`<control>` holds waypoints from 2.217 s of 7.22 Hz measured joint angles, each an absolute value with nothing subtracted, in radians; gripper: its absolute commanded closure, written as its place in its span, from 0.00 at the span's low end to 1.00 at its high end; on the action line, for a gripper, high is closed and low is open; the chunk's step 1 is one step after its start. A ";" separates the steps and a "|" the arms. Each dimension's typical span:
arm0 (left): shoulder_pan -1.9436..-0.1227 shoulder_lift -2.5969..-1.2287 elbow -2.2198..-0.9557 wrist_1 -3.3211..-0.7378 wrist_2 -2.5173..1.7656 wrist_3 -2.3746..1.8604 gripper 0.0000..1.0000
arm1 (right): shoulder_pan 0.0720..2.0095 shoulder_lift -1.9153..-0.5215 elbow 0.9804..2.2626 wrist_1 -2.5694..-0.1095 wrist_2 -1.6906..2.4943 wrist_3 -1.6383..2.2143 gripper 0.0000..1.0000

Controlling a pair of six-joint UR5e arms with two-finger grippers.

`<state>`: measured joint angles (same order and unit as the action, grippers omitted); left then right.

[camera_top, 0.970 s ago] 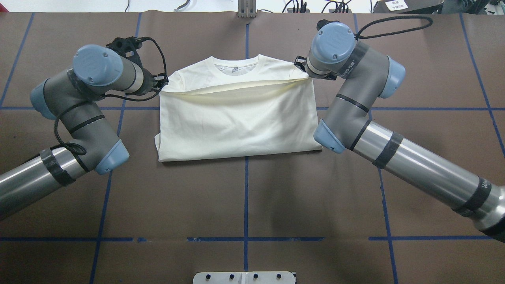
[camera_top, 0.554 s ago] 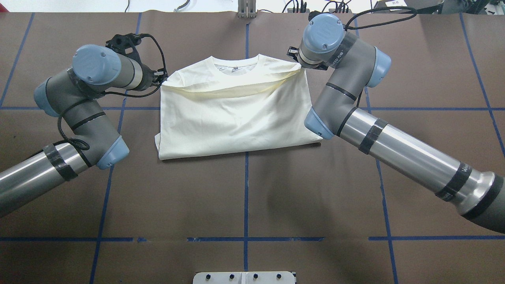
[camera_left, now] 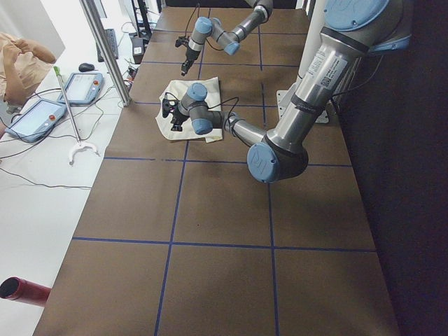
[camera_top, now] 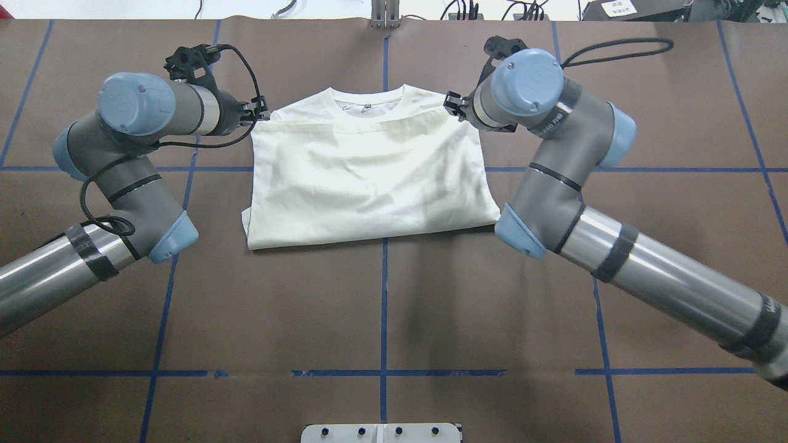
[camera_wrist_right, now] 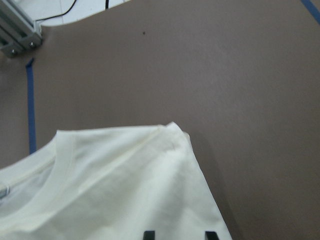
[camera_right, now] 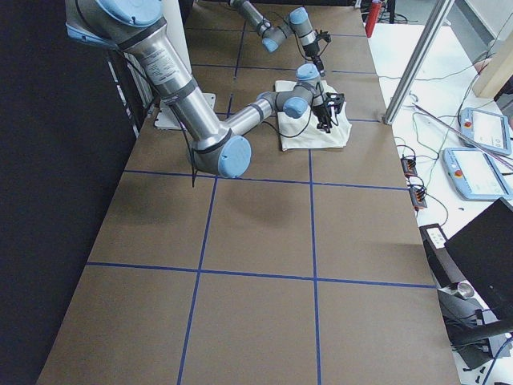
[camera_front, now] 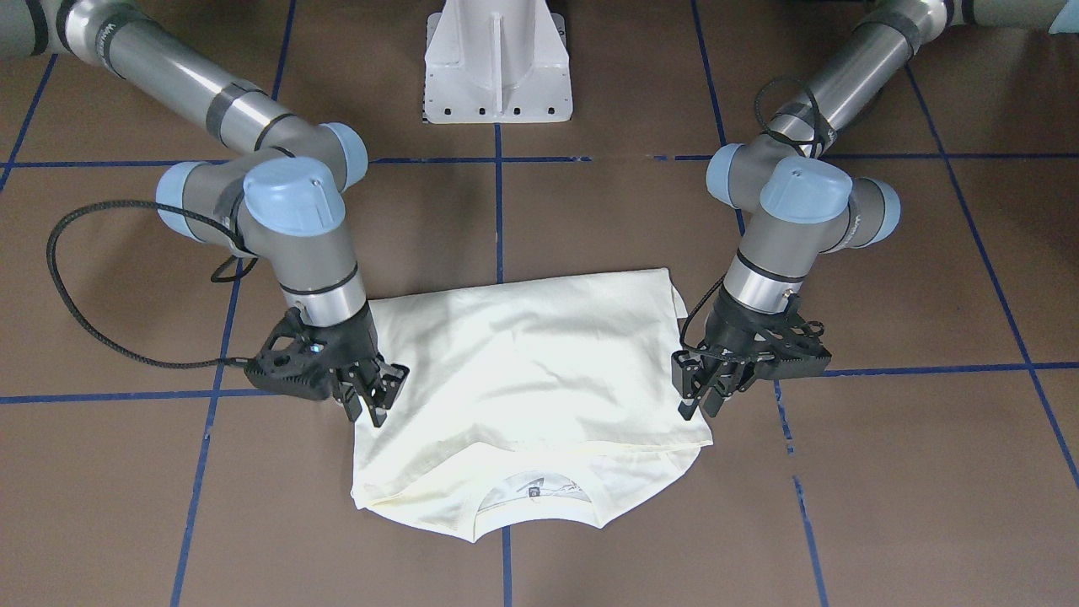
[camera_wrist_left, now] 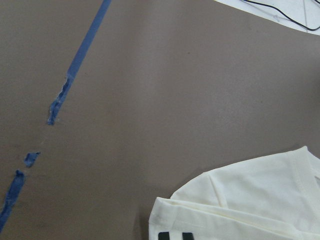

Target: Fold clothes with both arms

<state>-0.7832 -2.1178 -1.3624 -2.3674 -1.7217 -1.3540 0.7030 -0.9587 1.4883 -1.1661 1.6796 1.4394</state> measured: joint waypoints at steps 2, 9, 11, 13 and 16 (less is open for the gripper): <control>-0.786 -2.116 -1.400 -2.394 -1.721 -1.350 0.51 | 0.637 -1.153 1.718 -1.165 1.685 1.531 0.43; -0.789 -2.115 -1.418 -2.409 -1.685 -1.348 0.51 | 0.551 -1.208 1.690 -1.155 1.676 1.808 0.92; -0.788 -2.114 -1.410 -2.408 -1.683 -1.348 0.51 | 0.547 -1.210 1.693 -1.155 1.676 1.814 1.00; -0.788 -2.115 -1.405 -2.409 -1.683 -1.350 0.52 | 0.546 -1.218 1.703 -1.154 1.677 1.815 1.00; -0.790 -2.119 -1.415 -2.414 -1.689 -1.358 0.58 | 0.502 -1.346 1.934 -1.160 1.773 1.813 1.00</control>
<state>-0.7904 -2.1194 -1.4154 -2.4137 -1.6887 -1.3578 0.5022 -1.3458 1.9338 -1.1598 1.7732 1.8129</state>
